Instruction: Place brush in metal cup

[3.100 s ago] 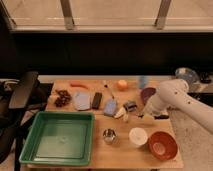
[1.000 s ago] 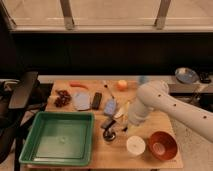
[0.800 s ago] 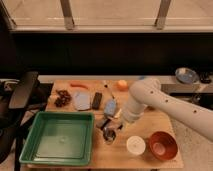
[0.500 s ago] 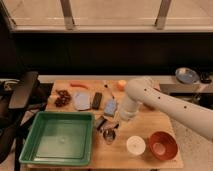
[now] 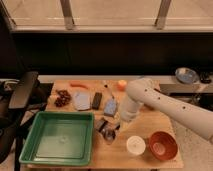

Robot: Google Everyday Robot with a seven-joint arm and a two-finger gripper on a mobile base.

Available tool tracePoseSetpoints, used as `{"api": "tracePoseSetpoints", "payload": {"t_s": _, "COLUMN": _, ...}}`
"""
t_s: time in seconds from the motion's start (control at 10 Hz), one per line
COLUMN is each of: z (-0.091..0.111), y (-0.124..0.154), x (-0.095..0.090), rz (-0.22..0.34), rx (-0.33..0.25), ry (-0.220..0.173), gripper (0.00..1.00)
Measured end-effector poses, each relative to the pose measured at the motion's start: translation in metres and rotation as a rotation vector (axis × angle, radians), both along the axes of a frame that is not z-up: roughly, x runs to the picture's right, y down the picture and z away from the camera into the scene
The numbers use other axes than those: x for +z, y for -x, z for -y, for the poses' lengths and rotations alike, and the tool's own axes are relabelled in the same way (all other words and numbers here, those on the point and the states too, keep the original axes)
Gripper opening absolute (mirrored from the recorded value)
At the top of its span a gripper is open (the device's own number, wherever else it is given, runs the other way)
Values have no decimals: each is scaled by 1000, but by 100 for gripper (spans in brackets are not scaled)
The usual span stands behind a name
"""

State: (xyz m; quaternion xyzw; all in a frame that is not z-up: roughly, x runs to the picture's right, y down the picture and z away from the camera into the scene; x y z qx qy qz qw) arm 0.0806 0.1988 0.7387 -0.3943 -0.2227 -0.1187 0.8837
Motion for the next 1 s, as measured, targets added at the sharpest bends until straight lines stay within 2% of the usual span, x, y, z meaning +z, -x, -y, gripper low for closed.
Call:
{"api": "tracePoseSetpoints", "payload": {"t_s": 0.4, "z": -7, "y": -12, "x": 0, "rz": -9, "rx": 7, "ry": 9, "gripper": 6}}
{"api": "tracePoseSetpoints", "payload": {"t_s": 0.9, "z": -20, "y": -25, "x": 7, "rz": -25, "rx": 29, "ry": 38, "gripper": 6}}
{"api": "tracePoseSetpoints", "payload": {"t_s": 1.0, "z": -26, "y": -26, "x": 10, "rz": -26, "rx": 26, "ry": 53, "gripper": 14}}
